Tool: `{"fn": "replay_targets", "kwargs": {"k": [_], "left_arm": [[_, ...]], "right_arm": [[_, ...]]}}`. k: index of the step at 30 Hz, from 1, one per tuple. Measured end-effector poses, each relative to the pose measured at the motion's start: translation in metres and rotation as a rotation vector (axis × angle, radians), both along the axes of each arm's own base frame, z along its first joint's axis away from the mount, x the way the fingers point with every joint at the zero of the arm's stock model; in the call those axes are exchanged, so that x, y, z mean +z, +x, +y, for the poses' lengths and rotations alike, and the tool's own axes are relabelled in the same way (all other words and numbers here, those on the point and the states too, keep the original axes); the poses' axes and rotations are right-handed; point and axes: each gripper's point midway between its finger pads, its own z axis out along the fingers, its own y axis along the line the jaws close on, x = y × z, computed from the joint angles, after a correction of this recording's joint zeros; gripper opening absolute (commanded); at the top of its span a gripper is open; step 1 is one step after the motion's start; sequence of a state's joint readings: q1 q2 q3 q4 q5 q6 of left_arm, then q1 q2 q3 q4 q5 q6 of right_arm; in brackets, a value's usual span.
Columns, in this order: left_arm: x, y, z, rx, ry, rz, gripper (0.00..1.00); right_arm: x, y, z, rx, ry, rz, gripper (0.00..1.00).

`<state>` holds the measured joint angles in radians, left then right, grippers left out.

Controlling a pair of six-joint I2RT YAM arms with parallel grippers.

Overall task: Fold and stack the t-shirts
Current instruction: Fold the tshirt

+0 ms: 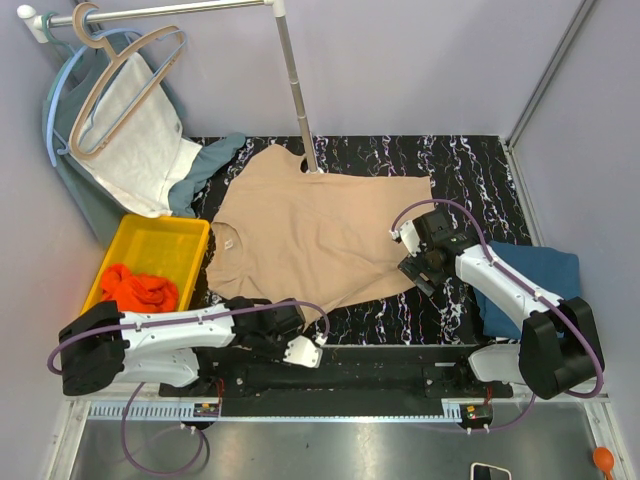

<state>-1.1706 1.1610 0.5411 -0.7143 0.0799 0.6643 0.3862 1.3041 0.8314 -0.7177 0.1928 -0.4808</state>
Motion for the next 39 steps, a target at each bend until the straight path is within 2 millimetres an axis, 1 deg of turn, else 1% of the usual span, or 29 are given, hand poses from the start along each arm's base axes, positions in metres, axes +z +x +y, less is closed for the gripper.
{"fn": "replay_targets", "kwargs": {"k": [2,3,4,5,6,14,19,24,28,31,34,39], "left_arm": [[0.000,0.001,-0.001,0.002,-0.002,-0.004,0.31],[0.000,0.001,-0.001,0.003,-0.004,-0.007,0.24],[0.000,0.002,-0.001,0.004,-0.004,-0.010,0.20],[0.000,0.003,-0.001,0.005,-0.004,-0.012,0.11],[0.000,0.003,-0.002,0.007,-0.005,-0.016,0.00],[0.002,0.005,-0.001,0.014,-0.005,-0.027,0.00],[0.008,0.007,0.002,0.018,-0.014,-0.046,0.00],[0.022,0.012,0.005,0.028,-0.043,-0.092,0.00],[0.035,0.016,0.005,0.038,-0.070,-0.126,0.00],[0.041,0.019,0.005,0.044,-0.076,-0.147,0.00],[0.041,0.020,0.006,0.046,-0.074,-0.154,0.00],[0.042,0.022,0.006,0.048,-0.073,-0.160,0.00]], "right_arm": [[0.000,0.000,0.000,0.000,0.000,0.000,0.88],[0.000,0.000,0.000,0.000,0.000,0.000,0.88],[0.000,0.000,0.000,0.000,0.000,0.000,0.88],[0.000,0.000,0.000,0.000,0.000,0.000,0.88],[0.000,0.000,0.000,0.000,0.000,0.000,0.88],[0.000,0.001,0.000,0.000,0.003,-0.006,0.88],[0.003,0.003,0.001,0.000,0.010,-0.022,0.88],[0.011,0.004,0.004,-0.001,0.034,-0.054,0.88],[0.017,0.006,0.012,0.007,0.080,-0.066,0.87],[0.016,0.005,0.015,0.015,0.097,-0.060,0.87],[0.013,0.004,0.015,0.020,0.096,-0.054,0.86],[0.004,0.001,0.005,0.031,0.045,-0.050,0.86]]}}
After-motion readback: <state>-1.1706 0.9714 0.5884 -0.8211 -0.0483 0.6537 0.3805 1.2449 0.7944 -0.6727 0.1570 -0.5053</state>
